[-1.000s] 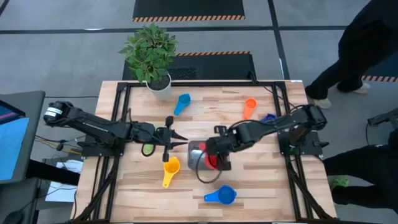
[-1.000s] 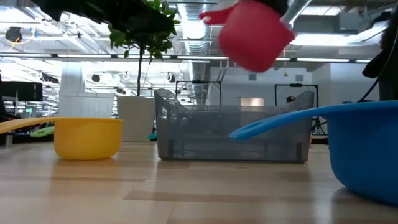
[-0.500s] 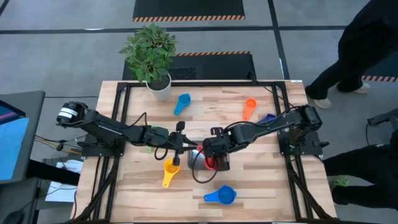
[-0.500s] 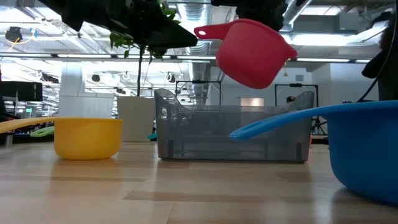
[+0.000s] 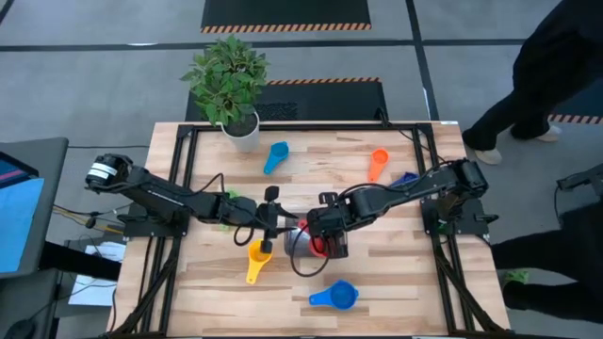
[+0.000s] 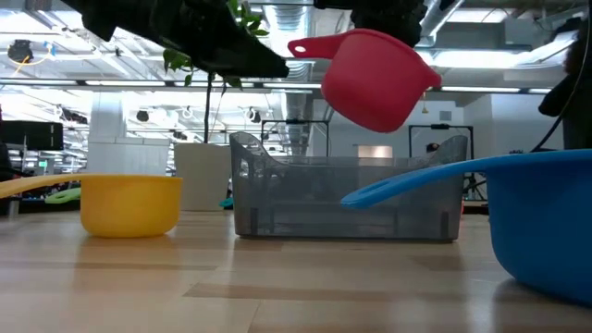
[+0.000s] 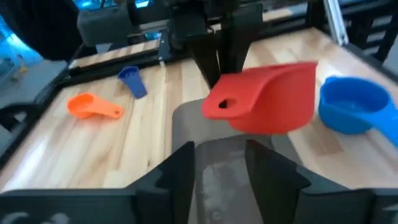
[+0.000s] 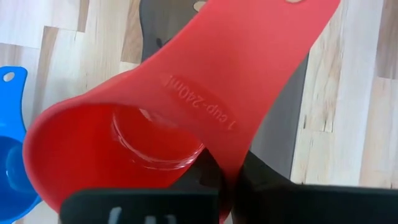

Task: Nest measuring cups in basket
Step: Put the red measuring cup into the black bin

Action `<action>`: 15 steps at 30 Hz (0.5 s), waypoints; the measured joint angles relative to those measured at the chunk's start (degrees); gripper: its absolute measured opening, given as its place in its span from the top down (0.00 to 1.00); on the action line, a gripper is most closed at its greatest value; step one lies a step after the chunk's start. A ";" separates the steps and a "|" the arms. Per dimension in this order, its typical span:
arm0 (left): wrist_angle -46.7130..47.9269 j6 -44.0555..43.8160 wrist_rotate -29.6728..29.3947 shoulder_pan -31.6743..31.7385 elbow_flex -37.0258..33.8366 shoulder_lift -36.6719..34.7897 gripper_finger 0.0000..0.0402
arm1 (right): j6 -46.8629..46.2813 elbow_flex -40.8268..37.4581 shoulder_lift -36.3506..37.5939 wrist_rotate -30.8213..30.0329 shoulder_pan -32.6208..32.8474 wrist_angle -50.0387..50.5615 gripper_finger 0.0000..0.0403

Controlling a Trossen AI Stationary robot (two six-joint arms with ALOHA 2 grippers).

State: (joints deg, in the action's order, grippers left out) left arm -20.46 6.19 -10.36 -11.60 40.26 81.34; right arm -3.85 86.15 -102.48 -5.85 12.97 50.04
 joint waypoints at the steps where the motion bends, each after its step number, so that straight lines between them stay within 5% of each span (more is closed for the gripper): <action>1: 0.33 -2.75 0.06 0.00 0.27 0.00 0.63 | -0.01 0.00 0.00 0.00 0.00 -0.03 0.97; 9: 0.52 -26.17 3.43 2.61 0.60 0.00 0.60 | -0.19 0.00 0.00 0.00 0.32 0.00 0.92; 15: 0.52 -36.90 19.95 5.90 0.60 0.00 0.61 | -0.13 0.00 0.00 -0.02 0.59 0.14 0.98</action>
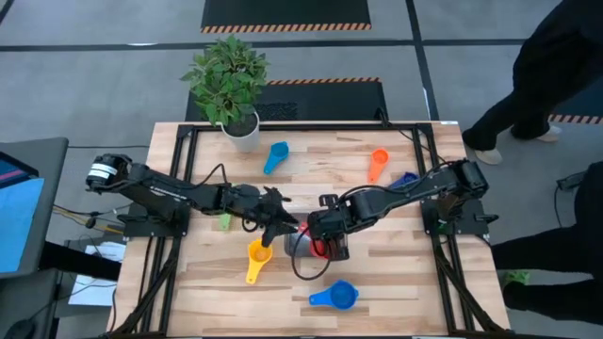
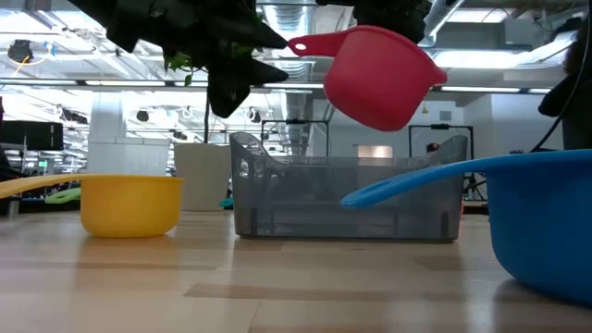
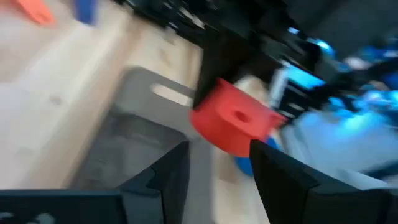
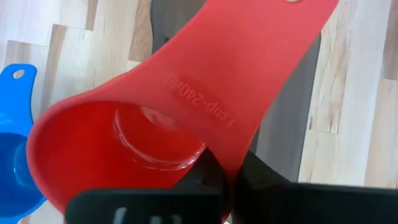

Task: Nest measuring cups in basket
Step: Put the red measuring cup into the black bin

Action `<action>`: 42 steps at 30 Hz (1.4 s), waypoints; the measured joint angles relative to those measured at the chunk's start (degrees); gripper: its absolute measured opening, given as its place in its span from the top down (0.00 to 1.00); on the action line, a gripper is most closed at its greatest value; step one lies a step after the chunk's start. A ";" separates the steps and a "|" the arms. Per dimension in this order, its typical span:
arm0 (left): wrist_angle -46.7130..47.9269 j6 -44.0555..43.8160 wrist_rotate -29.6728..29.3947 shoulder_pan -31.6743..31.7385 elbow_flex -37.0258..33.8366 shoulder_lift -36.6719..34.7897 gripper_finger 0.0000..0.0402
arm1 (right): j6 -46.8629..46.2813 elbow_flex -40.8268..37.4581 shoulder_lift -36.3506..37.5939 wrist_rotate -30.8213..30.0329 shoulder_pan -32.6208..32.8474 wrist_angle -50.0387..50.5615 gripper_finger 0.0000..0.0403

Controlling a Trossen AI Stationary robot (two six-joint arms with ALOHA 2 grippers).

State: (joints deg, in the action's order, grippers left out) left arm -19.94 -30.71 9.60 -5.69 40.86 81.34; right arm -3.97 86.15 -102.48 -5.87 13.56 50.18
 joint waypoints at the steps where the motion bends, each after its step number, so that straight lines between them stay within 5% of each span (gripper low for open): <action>1: 0.17 0.02 1.69 0.07 0.00 0.00 0.61 | -0.01 0.00 0.00 0.00 -0.03 0.13 0.98; 17: 9.97 30.38 -2.25 -5.57 0.04 0.00 0.61 | -0.06 -1.20 0.10 -0.03 -0.09 -5.84 0.94; 24: 14.68 30.97 -11.97 -8.26 0.02 0.00 0.61 | -0.45 -5.30 0.09 -0.07 -0.29 -10.00 0.96; 34: 13.73 30.91 -13.78 -8.28 0.02 0.00 0.61 | -0.53 -8.89 0.00 -0.07 -3.18 -13.54 0.90; 42: 13.25 30.01 -13.76 -8.28 0.02 0.00 0.61 | -0.50 -8.85 0.04 0.03 -4.77 -14.03 0.98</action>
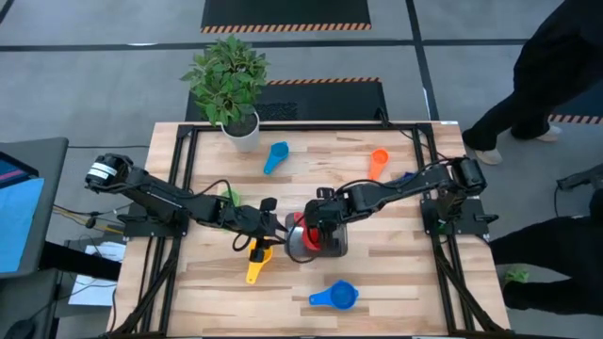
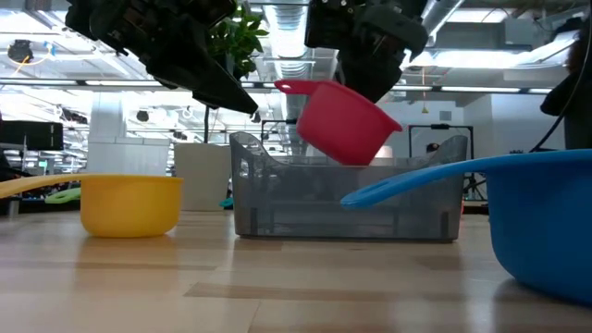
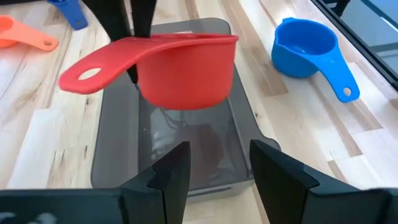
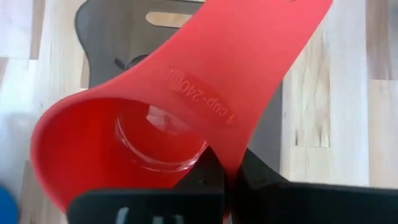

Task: Nest measuring cups in basket
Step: Put the red measuring cup into the black bin

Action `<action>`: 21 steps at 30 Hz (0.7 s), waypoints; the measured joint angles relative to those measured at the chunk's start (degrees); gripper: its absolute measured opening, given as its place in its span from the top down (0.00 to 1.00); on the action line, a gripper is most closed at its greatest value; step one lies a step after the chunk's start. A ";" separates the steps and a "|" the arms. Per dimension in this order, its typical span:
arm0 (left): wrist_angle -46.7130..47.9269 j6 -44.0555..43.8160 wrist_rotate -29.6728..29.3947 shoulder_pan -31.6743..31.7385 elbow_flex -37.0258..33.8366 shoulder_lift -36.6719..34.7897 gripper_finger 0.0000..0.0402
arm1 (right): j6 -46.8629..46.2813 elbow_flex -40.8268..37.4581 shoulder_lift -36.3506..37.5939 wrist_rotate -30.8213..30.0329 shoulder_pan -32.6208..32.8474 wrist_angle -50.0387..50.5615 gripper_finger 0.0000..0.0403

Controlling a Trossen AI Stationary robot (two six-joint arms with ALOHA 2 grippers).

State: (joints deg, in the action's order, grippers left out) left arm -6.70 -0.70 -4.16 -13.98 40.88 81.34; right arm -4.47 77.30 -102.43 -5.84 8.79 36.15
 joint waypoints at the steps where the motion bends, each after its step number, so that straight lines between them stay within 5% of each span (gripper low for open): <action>1: -0.01 -0.01 0.00 0.00 0.00 0.00 0.61 | -0.03 0.00 0.00 0.22 -0.01 0.05 0.97; 8: 0.00 -0.12 0.00 0.00 0.00 0.00 0.61 | -2.83 0.03 -1.65 1.85 0.09 -0.19 0.84; 21: 0.36 -1.06 0.02 0.00 0.00 -0.02 0.61 | -2.73 0.09 -4.87 1.57 -0.22 -0.16 0.84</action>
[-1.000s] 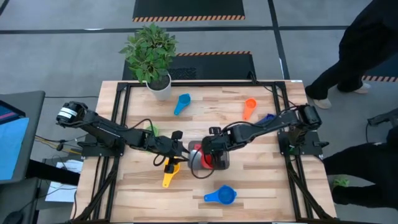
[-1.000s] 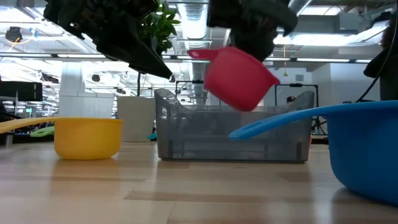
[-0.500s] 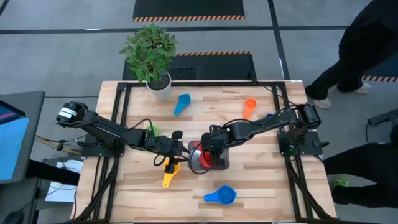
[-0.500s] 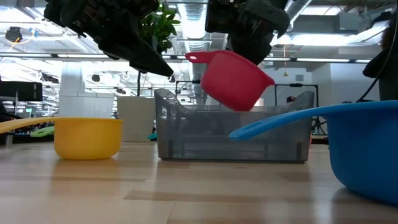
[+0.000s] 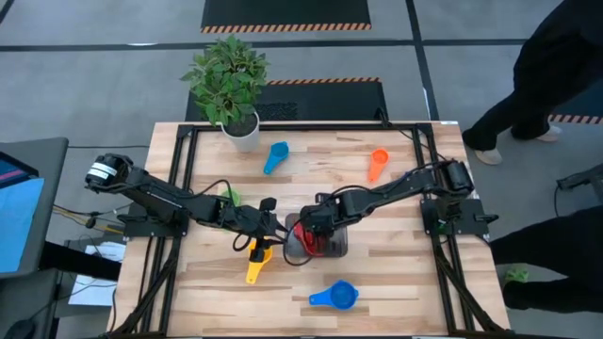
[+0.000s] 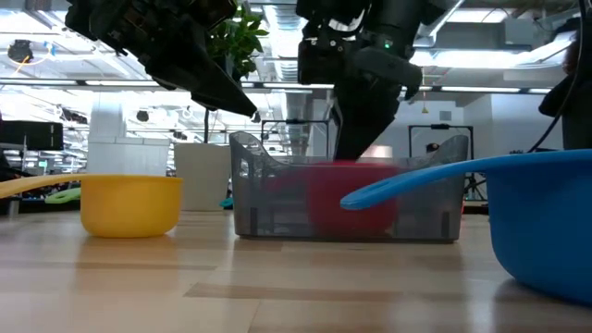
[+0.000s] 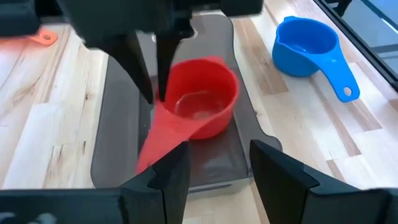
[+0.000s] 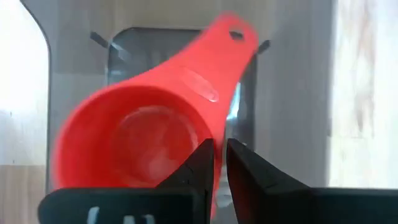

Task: Nest measuring cups in basket
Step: Put the red measuring cup into the black bin, then adjust the blue measuring cup

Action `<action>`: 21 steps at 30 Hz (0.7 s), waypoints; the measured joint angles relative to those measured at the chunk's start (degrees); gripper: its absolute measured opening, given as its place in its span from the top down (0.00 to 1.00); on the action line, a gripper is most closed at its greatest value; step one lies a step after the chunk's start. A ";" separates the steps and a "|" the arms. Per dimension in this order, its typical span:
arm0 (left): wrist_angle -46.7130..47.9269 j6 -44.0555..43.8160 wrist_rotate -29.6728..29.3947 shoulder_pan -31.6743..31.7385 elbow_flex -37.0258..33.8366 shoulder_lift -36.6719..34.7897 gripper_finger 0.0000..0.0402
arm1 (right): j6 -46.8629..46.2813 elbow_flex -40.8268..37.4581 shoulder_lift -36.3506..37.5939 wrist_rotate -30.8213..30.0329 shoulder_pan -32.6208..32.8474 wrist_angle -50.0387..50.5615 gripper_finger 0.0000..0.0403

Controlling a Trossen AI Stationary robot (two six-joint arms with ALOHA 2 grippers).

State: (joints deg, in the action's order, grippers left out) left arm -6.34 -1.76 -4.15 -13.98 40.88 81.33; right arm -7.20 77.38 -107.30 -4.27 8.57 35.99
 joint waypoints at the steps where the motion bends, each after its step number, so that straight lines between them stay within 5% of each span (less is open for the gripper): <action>1: -0.02 0.00 -0.13 0.00 0.00 -0.01 0.61 | 0.00 0.62 0.77 -0.06 -0.01 0.71 0.84; 9: 0.56 -0.99 -1.71 -0.02 0.00 -0.01 0.61 | -5.52 4.09 7.91 4.52 1.50 7.78 0.84; 14: 1.10 -1.04 -1.70 -0.02 0.00 -0.01 0.61 | -16.36 4.08 9.94 11.32 6.54 18.28 0.84; 21: 0.46 -1.98 -1.68 -0.02 0.00 -0.01 0.61 | -33.67 4.05 10.64 12.25 16.88 29.69 0.84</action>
State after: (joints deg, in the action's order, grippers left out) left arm -5.88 -3.74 -5.83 -14.00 40.88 81.32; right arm -40.87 81.43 -96.66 7.98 25.45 65.68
